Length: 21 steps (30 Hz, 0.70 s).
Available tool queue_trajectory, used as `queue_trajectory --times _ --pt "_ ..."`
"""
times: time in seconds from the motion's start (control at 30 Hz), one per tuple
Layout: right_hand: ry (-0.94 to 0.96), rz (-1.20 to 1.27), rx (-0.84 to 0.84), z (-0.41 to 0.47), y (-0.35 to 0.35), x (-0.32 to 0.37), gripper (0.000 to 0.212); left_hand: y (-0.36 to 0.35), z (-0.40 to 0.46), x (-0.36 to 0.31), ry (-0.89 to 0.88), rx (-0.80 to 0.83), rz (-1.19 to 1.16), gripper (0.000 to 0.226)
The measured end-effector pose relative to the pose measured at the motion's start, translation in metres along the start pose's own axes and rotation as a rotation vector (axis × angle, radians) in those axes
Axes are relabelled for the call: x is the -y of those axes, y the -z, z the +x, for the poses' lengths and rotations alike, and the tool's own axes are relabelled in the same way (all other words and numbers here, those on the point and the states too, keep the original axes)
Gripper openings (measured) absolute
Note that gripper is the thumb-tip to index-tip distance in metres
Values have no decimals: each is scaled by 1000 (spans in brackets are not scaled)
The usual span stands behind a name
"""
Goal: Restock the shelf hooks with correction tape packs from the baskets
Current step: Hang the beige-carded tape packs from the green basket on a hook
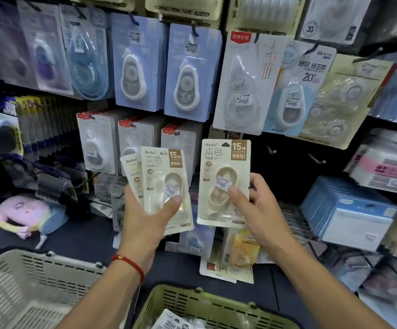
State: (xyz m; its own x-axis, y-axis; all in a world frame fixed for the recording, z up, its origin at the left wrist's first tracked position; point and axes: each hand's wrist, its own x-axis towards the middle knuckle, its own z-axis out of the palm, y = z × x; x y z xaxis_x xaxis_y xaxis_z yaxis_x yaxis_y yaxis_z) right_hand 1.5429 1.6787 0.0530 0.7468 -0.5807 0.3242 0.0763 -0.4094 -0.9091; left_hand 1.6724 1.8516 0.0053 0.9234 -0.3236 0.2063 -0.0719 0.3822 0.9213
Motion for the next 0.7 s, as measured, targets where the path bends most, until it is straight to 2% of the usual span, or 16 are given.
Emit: queue_trajectory --times 0.17,0.43,0.5,0.6,0.63,0.7 --pt "-10 61 -34 15 -7 -2 26 1 -3 -1 -30 -39 -16 67" --pt "40 54 -203 19 -18 -9 29 5 -5 -3 -58 -42 -22 66" --pt "-13 -17 -223 22 -18 -18 35 6 -5 -3 -65 -40 -20 66" --pt "-235 -287 -140 21 -14 -36 56 5 -6 -1 -58 -34 -19 67" --pt "-293 -400 -91 19 -14 -43 56 4 -6 0 -56 -29 -21 68" --pt "-302 -500 -4 13 -15 -49 35 3 -7 1 -60 -9 -26 69"
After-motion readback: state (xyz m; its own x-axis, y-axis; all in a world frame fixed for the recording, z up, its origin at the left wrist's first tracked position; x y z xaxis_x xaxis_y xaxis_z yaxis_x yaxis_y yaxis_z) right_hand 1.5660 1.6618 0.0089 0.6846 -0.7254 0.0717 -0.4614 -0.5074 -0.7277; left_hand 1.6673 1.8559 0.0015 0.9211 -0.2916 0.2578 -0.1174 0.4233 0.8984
